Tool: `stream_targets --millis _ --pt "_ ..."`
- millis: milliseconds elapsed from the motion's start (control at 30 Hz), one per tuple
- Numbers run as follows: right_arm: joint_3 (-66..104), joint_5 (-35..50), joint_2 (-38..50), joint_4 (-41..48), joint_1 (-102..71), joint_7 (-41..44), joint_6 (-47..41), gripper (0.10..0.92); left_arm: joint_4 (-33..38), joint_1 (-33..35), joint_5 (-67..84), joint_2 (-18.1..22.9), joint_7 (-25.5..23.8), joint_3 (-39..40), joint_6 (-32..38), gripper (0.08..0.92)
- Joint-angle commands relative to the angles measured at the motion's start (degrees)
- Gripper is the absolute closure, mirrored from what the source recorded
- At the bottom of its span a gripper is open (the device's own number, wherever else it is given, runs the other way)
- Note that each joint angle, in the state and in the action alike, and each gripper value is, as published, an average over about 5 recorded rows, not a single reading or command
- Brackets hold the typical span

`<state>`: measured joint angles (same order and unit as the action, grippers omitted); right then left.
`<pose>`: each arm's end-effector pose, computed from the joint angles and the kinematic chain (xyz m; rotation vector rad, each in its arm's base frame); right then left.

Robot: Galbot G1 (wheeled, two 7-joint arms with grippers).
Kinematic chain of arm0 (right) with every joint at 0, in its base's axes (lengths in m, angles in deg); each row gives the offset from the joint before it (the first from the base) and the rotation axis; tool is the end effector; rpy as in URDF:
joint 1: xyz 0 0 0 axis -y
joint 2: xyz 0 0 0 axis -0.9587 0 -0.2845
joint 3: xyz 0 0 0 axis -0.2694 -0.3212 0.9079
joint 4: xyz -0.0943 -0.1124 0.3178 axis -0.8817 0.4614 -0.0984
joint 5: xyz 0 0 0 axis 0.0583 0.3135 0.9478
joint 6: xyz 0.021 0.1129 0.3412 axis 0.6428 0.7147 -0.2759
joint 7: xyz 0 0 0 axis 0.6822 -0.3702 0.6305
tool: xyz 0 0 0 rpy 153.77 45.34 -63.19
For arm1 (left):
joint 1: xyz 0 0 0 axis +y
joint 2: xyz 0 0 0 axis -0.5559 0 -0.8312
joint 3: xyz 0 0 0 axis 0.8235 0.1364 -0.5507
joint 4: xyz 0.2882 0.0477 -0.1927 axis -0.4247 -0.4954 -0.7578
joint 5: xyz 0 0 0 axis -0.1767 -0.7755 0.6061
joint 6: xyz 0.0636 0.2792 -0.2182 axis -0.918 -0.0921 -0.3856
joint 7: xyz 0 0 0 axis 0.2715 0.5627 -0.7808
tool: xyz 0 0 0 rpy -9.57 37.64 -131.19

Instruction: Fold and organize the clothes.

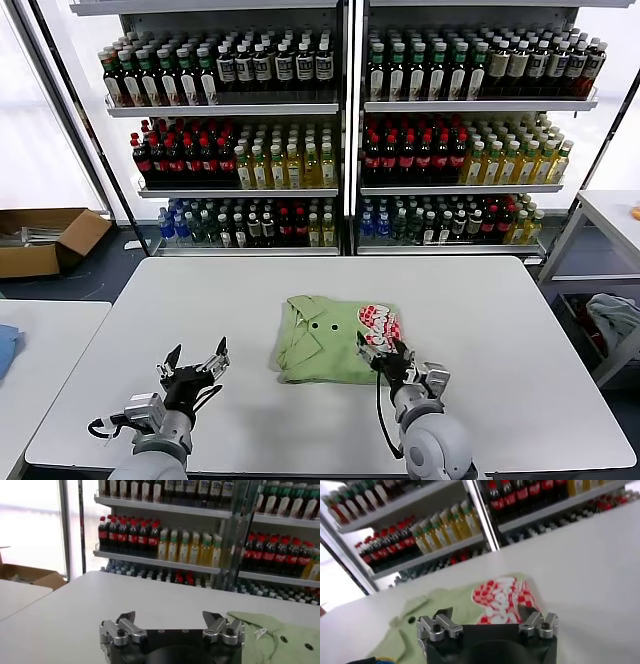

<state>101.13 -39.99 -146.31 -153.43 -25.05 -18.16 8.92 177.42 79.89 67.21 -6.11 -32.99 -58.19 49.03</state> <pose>0.2798 0.0439 -0.2820 0.1994 -2.7102 -0.4521 0.2153 0.0276 -0.2587 0.1174 -2.8199 0.1844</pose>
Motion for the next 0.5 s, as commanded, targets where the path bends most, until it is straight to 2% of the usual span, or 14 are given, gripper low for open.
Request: stream_targets --millis 33,133,300,500 --pt "3.43 -17.26 6.12 -11.24 -1.59 2.74 1.08 0.203 0.55 0.56 0.20 0.92 -0.37 0.03 0.84 0.177" --pt "5.24 -22.60 10.64 -11.21 -2.68 2.40 0.75 0.203 0.94 0.60 0.65 1.23 -0.42 -0.09 1.73 0.177" --pt "8.08 -23.73 17.00 -9.57 -4.23 1.40 0.07 0.203 1.61 0.28 1.47 2.19 -0.48 -0.04 3.02 0.177" --pt "8.97 -25.32 16.57 -8.88 -6.30 1.57 0.44 0.203 1.63 0.15 1.14 3.40 -0.92 0.75 4.00 0.177"
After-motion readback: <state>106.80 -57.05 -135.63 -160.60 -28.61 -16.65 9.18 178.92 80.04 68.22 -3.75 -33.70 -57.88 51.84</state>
